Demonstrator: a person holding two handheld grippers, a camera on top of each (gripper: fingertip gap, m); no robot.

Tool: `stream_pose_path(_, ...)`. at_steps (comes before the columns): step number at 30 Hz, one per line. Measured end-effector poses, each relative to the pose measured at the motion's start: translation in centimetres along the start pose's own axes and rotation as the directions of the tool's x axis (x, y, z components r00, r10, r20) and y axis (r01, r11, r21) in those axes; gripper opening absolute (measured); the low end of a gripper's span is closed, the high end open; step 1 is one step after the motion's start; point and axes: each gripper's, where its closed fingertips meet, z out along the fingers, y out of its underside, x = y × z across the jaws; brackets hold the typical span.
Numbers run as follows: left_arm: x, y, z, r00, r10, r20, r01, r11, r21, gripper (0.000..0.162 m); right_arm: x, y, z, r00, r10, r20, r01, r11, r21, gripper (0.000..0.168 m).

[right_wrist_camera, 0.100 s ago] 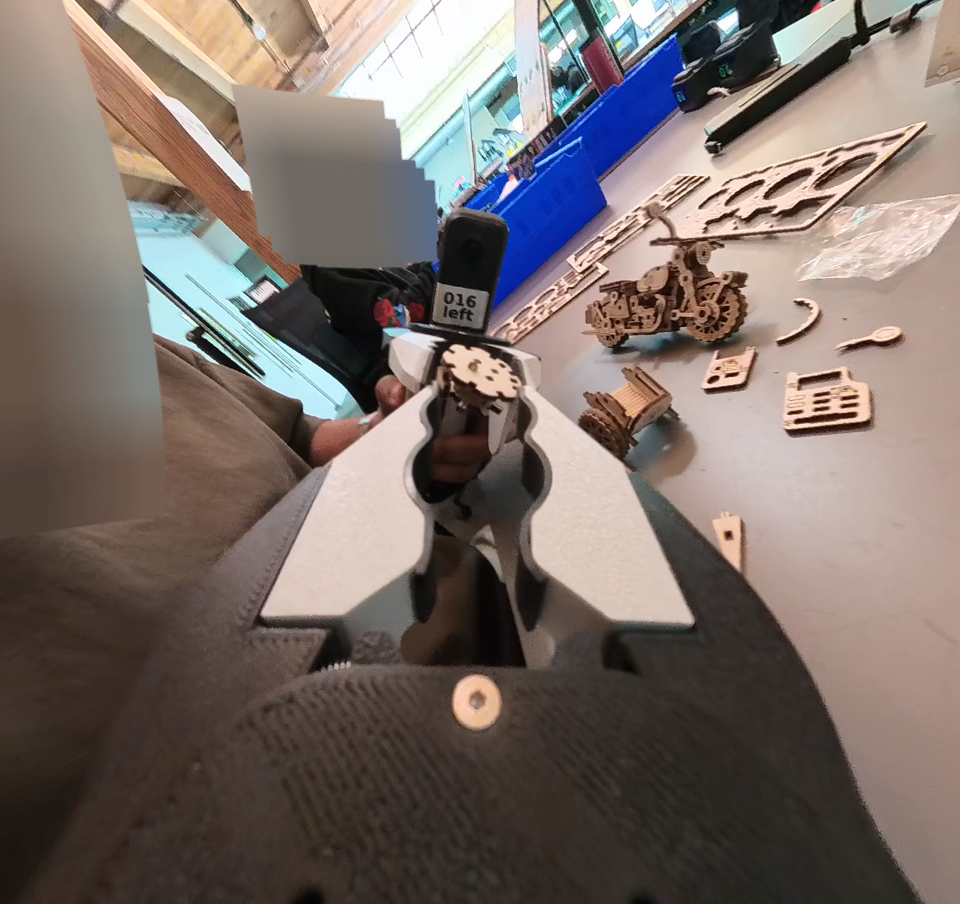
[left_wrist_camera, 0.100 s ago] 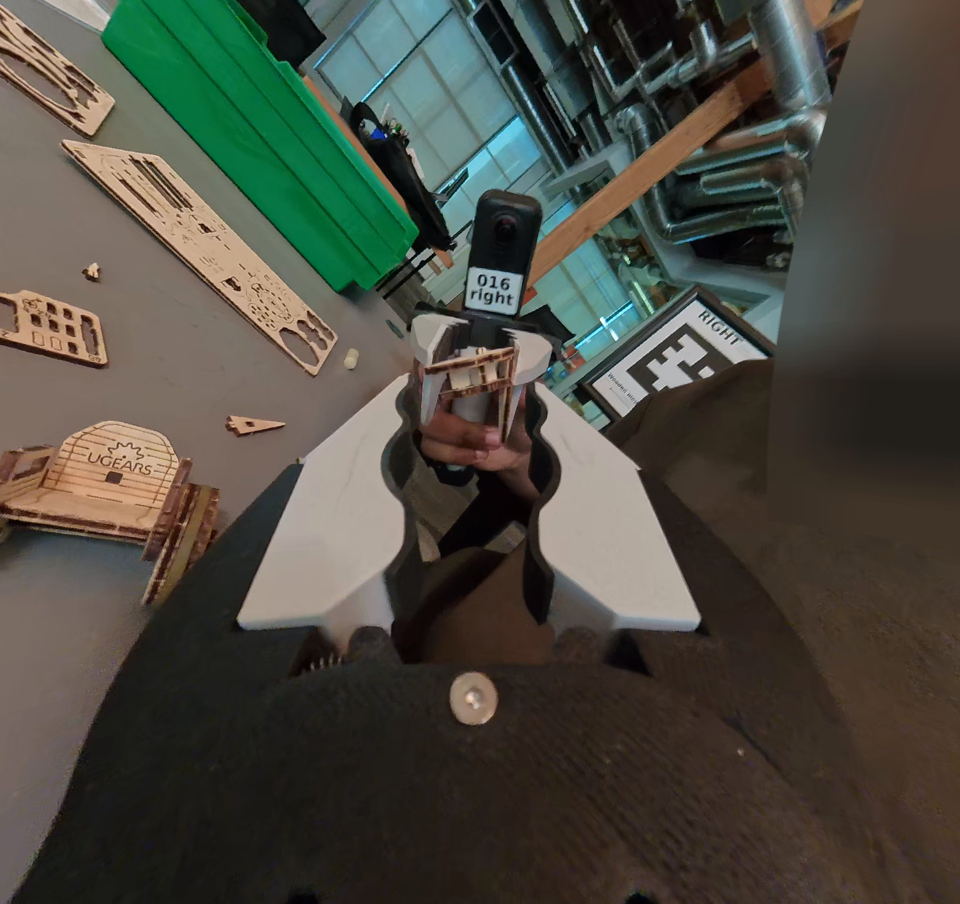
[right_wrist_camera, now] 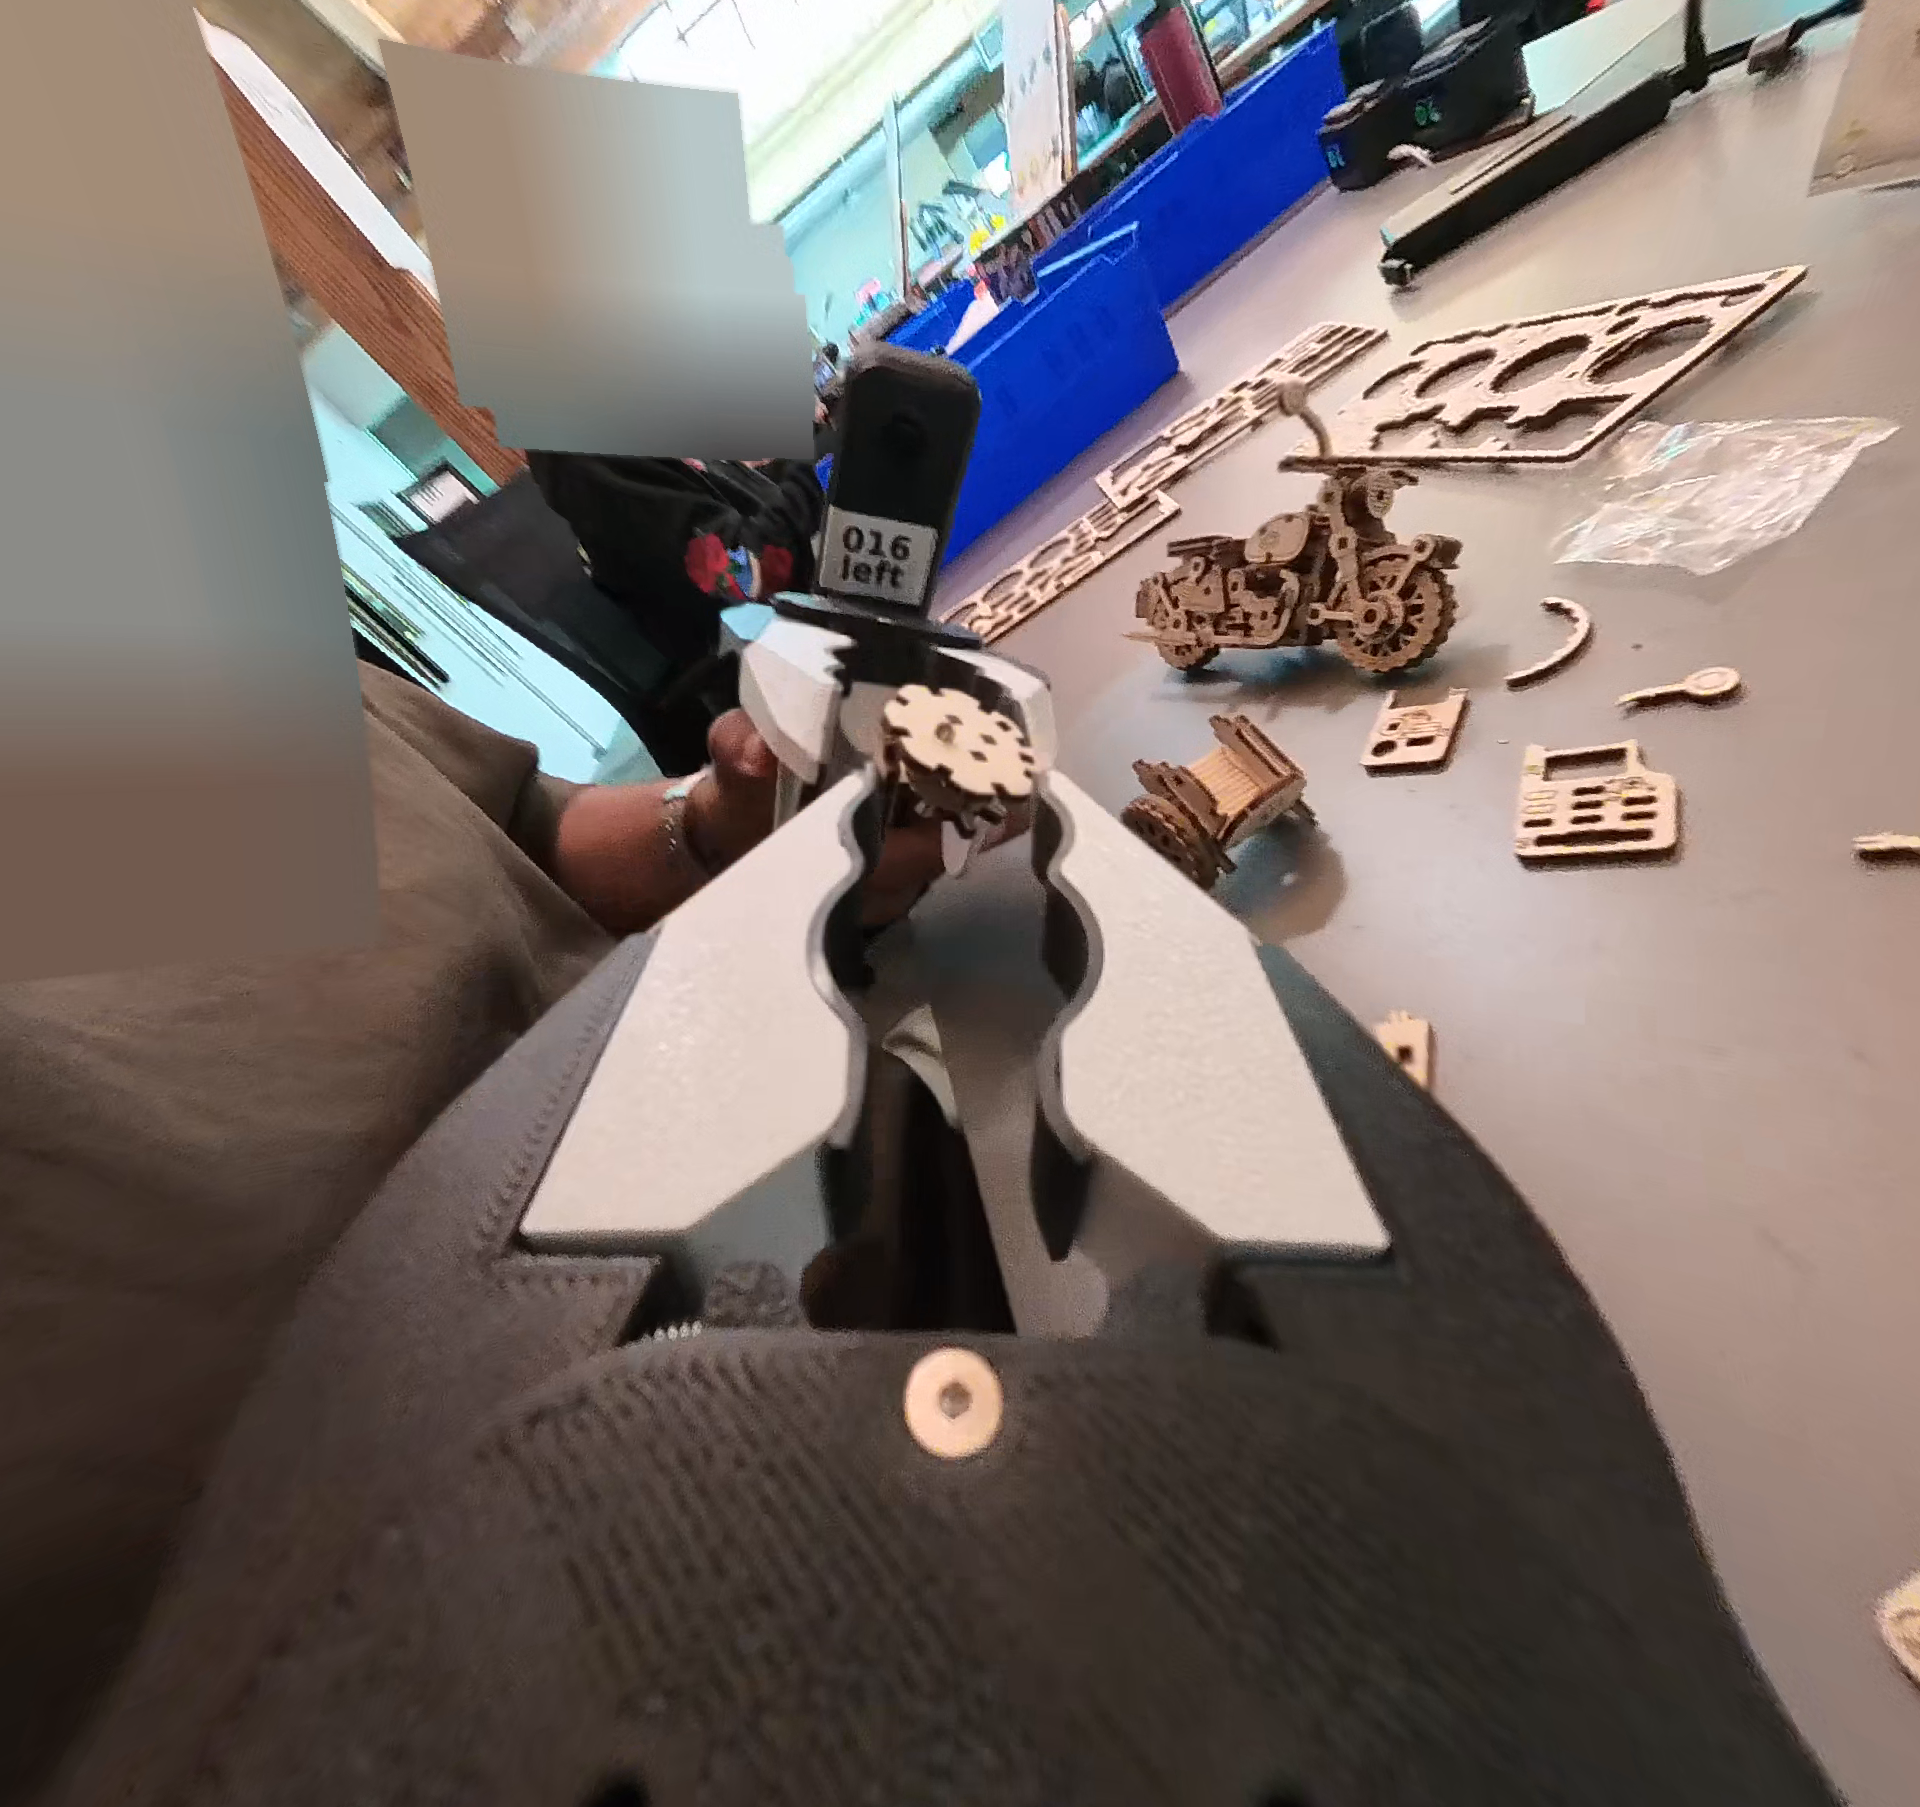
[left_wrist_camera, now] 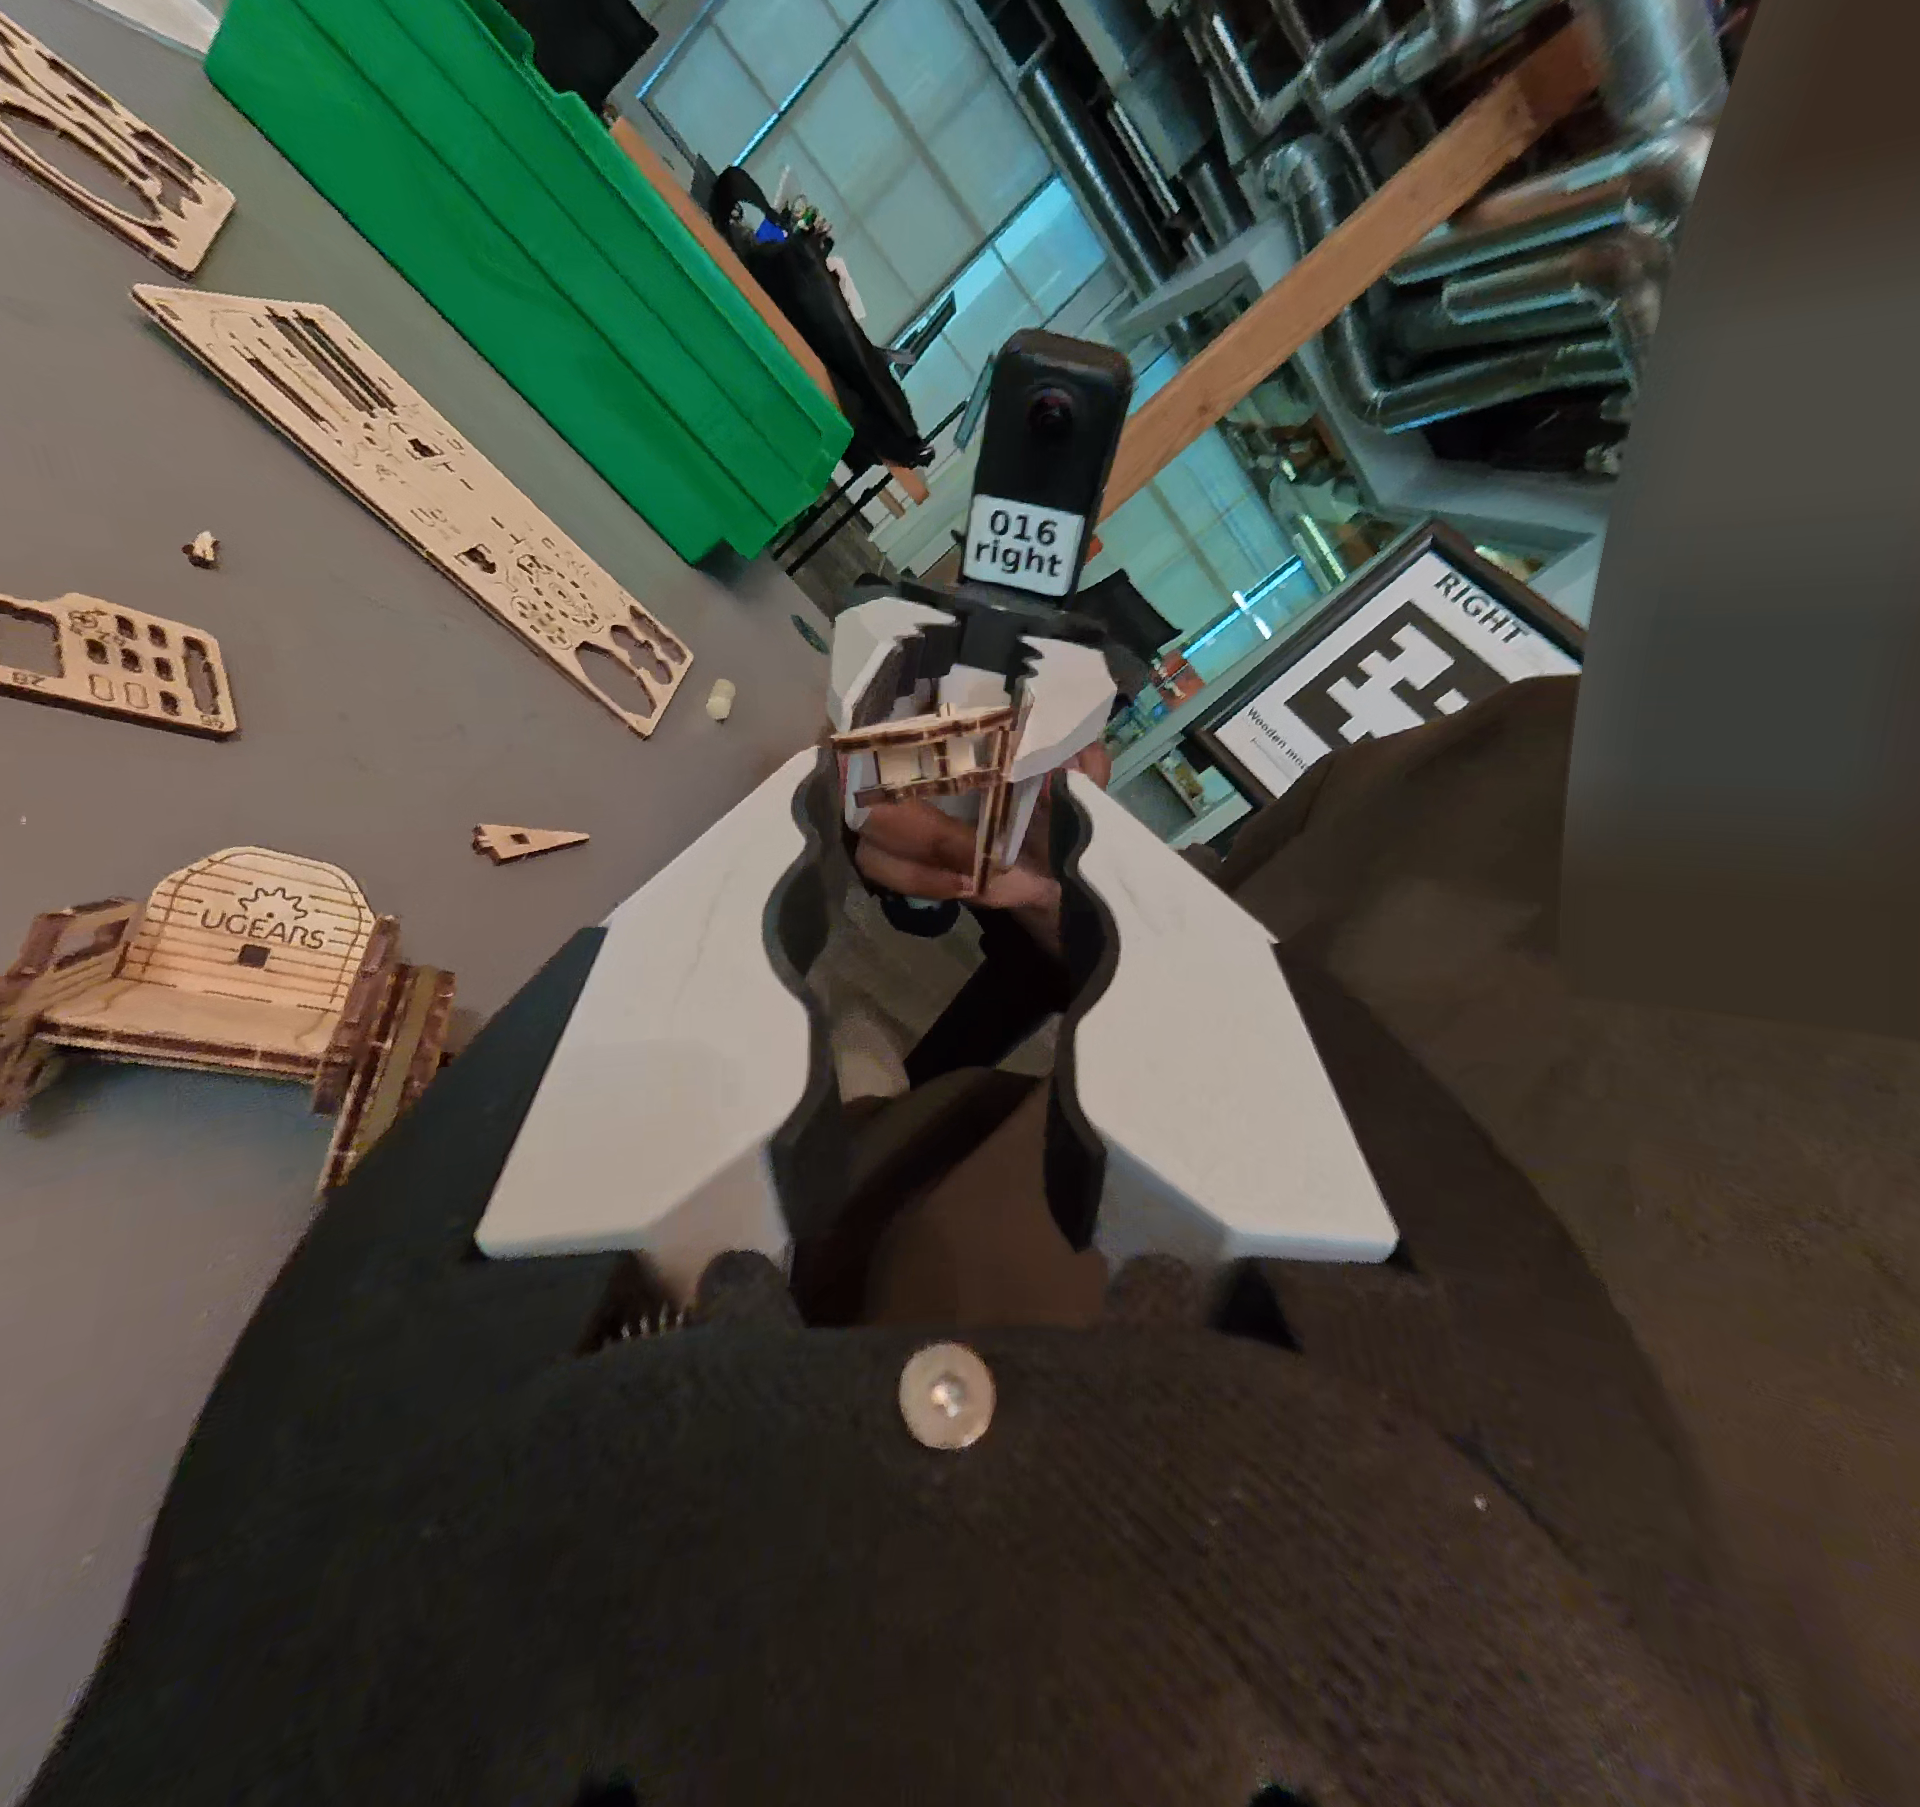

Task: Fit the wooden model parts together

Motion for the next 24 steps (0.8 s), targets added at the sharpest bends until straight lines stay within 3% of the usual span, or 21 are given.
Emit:
stream_pose_path(3,-0.5,0.0,-0.3,0.999,0.014,0.029,-0.013,1.000,-0.014,0.028,0.1,0.5,0.1,0.998,-0.064,-0.028,0.063,0.997,-0.052,0.026)
stream_pose_path(7,-0.7,0.1,-0.4,1.000,0.008,0.028,-0.007,1.000,-0.025,0.027,0.1,0.9,0.2,0.993,-0.112,-0.048,0.108,0.990,-0.091,0.027)
stream_pose_path(12,-0.5,0.9,-0.2,1.000,-0.002,0.010,0.002,0.997,-0.072,0.028,-0.1,0.7,0.1,0.998,-0.057,-0.013,0.056,0.996,-0.067,0.026)
stream_pose_path(19,0.2,0.6,-0.2,0.996,-0.063,-0.058,0.061,0.998,-0.032,0.027,-0.6,0.2,0.1,0.999,-0.003,0.042,0.004,1.000,-0.025,0.027)
stream_pose_path(24,0.9,0.7,0.0,0.990,-0.094,-0.105,0.092,0.995,-0.028,0.027,-0.9,0.0,0.2,0.994,0.059,0.090,-0.059,0.998,-0.001,0.039)
